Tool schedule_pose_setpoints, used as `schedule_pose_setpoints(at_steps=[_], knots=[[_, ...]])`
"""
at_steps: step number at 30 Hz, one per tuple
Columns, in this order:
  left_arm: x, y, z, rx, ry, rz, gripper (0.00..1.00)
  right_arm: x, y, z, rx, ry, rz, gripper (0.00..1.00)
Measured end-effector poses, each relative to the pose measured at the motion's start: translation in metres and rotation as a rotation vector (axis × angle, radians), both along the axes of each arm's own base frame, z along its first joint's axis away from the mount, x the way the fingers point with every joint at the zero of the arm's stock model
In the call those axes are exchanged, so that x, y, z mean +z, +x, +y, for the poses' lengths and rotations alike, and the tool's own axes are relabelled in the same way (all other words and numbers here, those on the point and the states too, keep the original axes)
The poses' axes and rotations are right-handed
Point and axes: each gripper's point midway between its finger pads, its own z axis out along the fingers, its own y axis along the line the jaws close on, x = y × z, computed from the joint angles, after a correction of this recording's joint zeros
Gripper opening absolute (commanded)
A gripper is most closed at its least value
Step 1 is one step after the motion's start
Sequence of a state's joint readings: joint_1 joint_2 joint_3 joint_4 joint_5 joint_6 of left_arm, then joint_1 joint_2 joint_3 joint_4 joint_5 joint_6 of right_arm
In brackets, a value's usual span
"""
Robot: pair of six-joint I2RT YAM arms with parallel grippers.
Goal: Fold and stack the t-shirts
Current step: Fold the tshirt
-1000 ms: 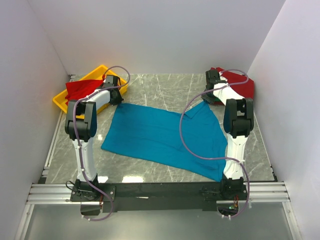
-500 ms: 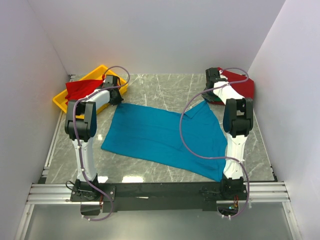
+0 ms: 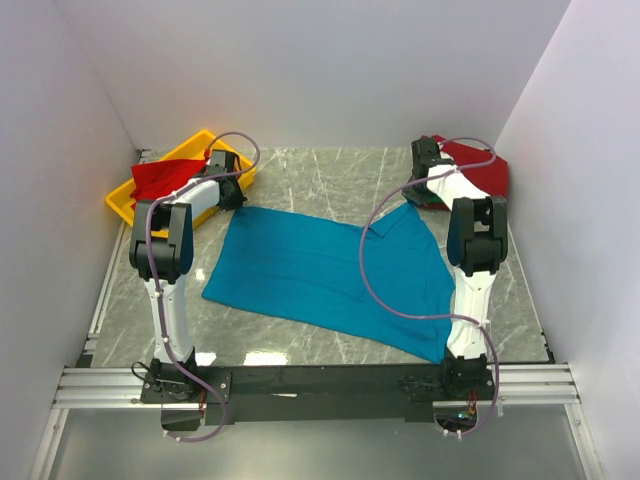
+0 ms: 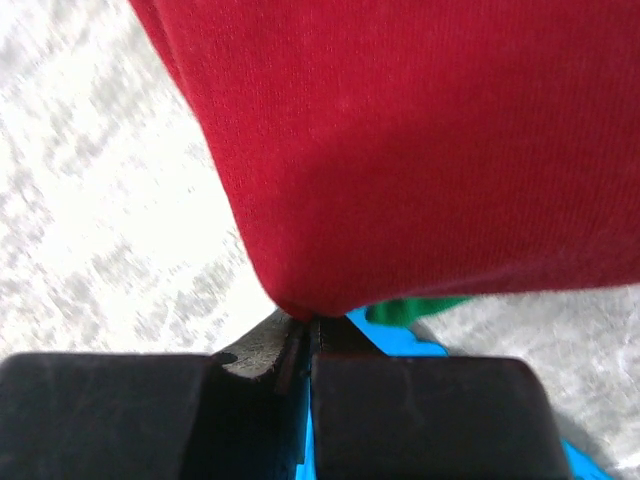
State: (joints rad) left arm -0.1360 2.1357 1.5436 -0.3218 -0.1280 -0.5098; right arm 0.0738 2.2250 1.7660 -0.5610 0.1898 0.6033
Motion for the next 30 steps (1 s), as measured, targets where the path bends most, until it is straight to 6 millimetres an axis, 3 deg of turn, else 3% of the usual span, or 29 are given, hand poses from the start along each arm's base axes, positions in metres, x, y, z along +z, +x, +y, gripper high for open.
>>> schedule_pose_setpoints(at_steps=[3, 9, 17, 21, 25, 30], knots=[[0.001, 0.0, 0.0, -0.001, 0.001, 0.0, 0.0, 0.003, -0.005, 0.003, 0.022, 0.014, 0.005, 0.0], [0.007, 0.0, 0.0, -0.014, 0.006, -0.01, 0.0, 0.035, -0.007, 0.011, 0.057, 0.053, -0.044, 0.0], [0.021, 0.002, -0.004, -0.037, -0.009, -0.037, 0.0, 0.063, -0.032, 0.012, 0.075, 0.075, -0.058, 0.0], [0.026, 0.002, -0.005, -0.043, -0.017, -0.047, 0.0, 0.06, -0.036, 0.012, 0.088, 0.07, -0.037, 0.01], [0.027, 0.0, -0.006, -0.045, -0.019, -0.048, 0.01, 0.05, -0.035, 0.012, 0.092, 0.065, -0.016, 0.1], [0.029, -0.002, -0.007, -0.049, -0.024, -0.048, 0.0, 0.019, -0.029, 0.01, 0.098, 0.057, 0.045, 0.22]])
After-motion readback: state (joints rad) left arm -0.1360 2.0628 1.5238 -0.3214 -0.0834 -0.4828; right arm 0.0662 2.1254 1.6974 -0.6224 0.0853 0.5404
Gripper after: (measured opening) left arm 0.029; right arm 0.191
